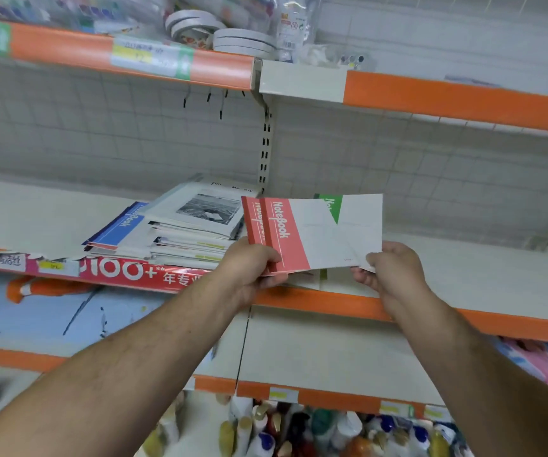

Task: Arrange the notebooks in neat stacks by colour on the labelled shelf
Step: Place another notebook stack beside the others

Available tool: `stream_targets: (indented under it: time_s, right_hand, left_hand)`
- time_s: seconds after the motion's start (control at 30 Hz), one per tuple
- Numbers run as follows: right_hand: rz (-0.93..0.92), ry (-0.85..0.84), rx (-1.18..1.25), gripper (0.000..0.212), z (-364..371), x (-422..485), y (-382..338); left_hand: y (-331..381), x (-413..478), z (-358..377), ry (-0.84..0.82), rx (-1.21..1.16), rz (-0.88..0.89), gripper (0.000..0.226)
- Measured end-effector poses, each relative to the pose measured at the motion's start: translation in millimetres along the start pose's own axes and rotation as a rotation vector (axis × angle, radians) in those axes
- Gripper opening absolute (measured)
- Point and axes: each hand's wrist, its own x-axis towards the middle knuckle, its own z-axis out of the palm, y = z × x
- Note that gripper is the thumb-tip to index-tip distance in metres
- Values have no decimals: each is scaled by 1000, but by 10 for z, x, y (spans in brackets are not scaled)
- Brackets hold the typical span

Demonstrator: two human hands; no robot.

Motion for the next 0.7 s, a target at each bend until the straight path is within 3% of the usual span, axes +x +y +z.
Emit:
stream_targets:
  time_s: [0.33, 0.5, 0.7]
  right_hand:
    - [11, -342, 20, 35, 790, -334, 110]
    - [25, -516, 10, 37, 1399, -696, 213]
    - [-27, -591, 6, 34, 2149, -1137, 207]
  left_hand:
    - [-10, -783, -788, 350, -178, 67, 18]
    - [27, -1168, -1407, 560, -119, 132, 17]
    - [79, -1510, -2308, 835, -157, 174, 20]
